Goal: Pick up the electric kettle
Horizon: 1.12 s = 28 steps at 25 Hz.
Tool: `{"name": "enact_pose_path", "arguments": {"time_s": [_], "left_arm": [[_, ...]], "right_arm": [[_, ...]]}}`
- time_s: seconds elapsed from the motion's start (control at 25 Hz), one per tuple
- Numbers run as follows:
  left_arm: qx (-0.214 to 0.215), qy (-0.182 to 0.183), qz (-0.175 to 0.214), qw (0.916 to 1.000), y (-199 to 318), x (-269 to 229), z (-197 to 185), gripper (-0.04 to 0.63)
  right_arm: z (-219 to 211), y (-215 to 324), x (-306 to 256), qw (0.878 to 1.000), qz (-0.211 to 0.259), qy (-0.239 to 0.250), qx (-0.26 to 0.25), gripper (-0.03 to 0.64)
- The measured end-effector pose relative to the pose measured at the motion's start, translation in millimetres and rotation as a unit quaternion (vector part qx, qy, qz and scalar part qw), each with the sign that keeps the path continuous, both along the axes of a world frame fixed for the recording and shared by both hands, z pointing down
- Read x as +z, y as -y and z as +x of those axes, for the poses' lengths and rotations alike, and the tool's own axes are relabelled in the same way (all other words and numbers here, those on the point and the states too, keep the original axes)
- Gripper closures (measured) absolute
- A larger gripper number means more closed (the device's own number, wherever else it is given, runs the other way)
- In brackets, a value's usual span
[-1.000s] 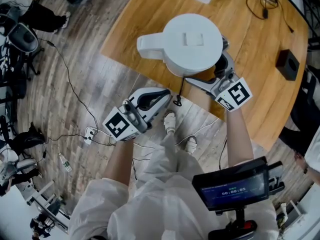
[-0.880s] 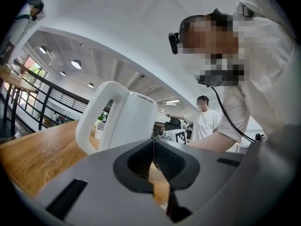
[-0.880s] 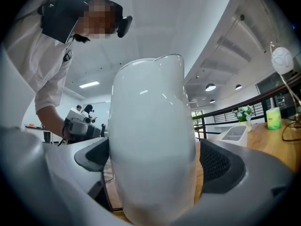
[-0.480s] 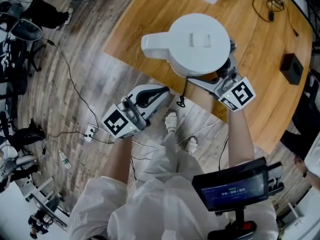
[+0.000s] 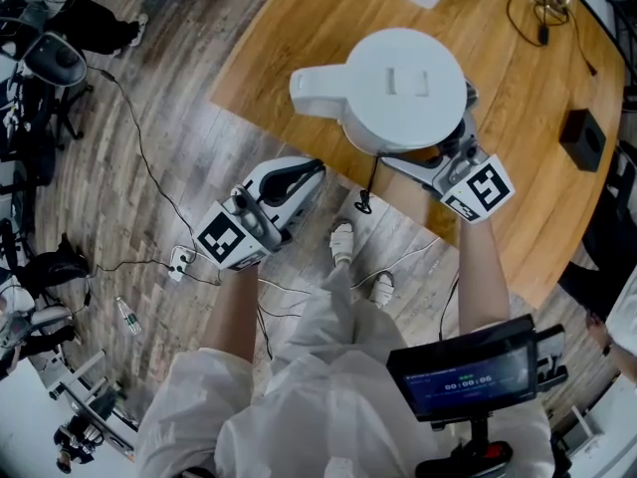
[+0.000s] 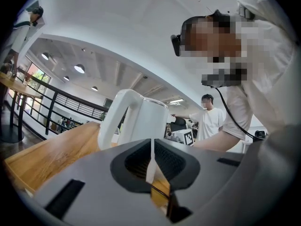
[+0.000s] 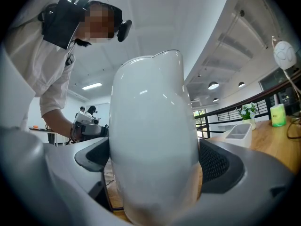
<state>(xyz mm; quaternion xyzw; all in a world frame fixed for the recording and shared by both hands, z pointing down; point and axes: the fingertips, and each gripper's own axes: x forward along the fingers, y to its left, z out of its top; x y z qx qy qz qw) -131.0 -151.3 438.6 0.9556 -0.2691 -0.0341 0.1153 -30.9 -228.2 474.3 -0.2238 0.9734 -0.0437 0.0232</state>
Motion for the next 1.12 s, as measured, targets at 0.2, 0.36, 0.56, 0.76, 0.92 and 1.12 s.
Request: {"name": "enact_pose_path", "arguments": {"time_s": [0.2, 0.36, 0.56, 0.76, 0.92, 1.12], "left_arm": [[-0.021, 0.008, 0.035, 0.9991, 11.0, -15.1, -17.7, 0.586], [-0.044, 0.023, 0.045, 0.9977, 23.2, -21.9, -37.4, 0.572], [-0.054, 0.053, 0.061, 0.9953, 40.1, -26.2, -50.1, 0.43], [-0.041, 0.058, 0.078, 0.9944, 57.3, -33.4, -43.4, 0.319], [-0.027, 0.059, 0.089, 0.9939, 72.9, -35.8, -33.9, 0.316], [-0.011, 0.066, 0.098, 0.9929, 92.6, -31.6, -25.0, 0.316]], "right_arm": [[0.0, -0.1, -0.7, 1.0, 0.0, 0.001, 0.001, 0.049], [-0.4, -0.5, -1.6, 1.0, 0.0, 0.0, 0.0, 0.051], [0.4, -0.2, -4.1, 1.0, 0.0, 0.001, 0.001, 0.051], [0.3, -0.2, -3.7, 1.0, 0.0, 0.0, 0.002, 0.051], [1.0, -0.6, -2.2, 1.0, -0.001, 0.0, 0.002, 0.049], [0.2, 0.8, -3.2, 1.0, 0.001, 0.001, 0.001, 0.049]]}}
